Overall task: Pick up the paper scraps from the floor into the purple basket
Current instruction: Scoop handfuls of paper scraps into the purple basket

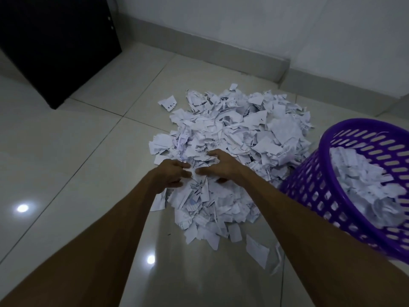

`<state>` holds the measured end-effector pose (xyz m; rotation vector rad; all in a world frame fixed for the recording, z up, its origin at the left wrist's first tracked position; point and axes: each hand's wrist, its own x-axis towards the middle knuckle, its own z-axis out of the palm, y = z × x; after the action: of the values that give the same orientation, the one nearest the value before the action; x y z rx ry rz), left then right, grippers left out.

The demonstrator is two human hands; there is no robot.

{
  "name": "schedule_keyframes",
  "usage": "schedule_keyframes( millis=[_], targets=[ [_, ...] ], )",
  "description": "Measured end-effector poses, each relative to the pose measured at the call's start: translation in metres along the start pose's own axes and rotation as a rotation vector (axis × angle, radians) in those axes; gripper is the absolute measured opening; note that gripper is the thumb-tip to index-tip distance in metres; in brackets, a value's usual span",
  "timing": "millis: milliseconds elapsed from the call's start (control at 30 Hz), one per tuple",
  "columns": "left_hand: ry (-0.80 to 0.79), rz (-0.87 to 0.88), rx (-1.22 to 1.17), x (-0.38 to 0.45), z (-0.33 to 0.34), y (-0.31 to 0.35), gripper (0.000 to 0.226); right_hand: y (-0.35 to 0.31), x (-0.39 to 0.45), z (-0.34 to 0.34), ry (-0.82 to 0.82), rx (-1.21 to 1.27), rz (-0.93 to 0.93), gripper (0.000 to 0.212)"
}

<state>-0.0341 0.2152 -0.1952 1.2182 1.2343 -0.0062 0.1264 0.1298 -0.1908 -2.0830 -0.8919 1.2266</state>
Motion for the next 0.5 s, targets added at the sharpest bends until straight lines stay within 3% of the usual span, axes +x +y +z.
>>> schedule_keyframes(
  millis=[167, 500],
  targets=[
    [0.016, 0.049, -0.070, -0.010, 0.003, 0.010, 0.023, 0.001, 0.001, -0.005, 0.044, 0.002, -0.083, 0.021],
    [0.035, 0.262, -0.242, -0.046, 0.005, 0.053, 0.023, -0.036, -0.027, -0.043, 0.178, 0.065, -0.137, 0.028]
  ],
)
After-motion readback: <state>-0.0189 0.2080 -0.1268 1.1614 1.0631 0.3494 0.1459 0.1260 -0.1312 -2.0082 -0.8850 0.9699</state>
